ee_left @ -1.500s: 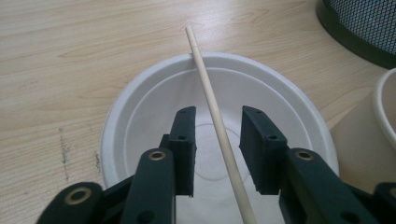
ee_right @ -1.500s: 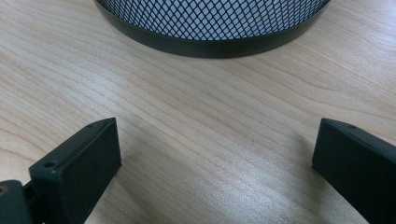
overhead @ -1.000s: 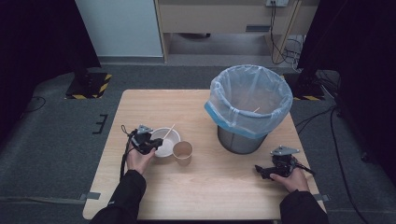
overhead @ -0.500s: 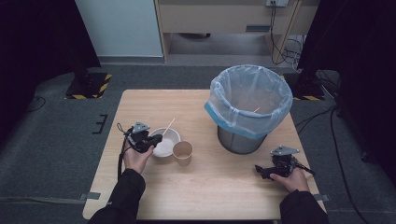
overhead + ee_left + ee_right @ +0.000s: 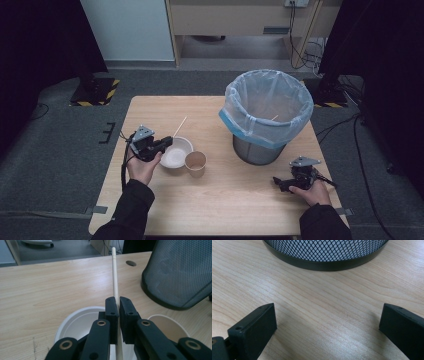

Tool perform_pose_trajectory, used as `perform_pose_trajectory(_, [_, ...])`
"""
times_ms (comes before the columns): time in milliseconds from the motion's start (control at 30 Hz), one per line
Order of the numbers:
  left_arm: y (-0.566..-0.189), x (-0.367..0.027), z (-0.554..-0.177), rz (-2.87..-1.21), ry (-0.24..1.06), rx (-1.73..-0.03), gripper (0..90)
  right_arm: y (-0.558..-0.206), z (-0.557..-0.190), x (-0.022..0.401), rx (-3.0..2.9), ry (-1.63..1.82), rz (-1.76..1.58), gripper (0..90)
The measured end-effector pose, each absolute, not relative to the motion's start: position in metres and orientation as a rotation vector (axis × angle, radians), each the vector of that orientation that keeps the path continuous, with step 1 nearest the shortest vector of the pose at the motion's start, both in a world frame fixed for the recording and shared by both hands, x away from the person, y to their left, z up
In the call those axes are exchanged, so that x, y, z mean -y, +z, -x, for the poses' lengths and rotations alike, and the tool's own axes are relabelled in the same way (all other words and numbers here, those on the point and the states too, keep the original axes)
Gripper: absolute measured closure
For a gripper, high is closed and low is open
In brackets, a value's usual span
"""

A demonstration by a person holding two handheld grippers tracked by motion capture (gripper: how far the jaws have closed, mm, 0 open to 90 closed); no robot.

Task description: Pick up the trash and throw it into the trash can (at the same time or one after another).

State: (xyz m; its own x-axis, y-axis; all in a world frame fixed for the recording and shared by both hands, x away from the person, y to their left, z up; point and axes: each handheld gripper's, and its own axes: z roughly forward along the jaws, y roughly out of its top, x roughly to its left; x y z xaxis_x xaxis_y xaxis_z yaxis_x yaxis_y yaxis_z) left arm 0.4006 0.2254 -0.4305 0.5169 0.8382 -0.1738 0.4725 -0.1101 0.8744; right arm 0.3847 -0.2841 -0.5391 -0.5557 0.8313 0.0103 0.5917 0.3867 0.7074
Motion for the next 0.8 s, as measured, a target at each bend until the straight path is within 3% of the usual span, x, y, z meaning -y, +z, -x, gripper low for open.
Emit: perform_pose_trajectory(800, [-0.369, -0.214, -0.376, -1.608, 0.516, -0.937, 85.4, -0.539, -0.385, 0.284, -2.304, 0.962, -1.238, 1.4])
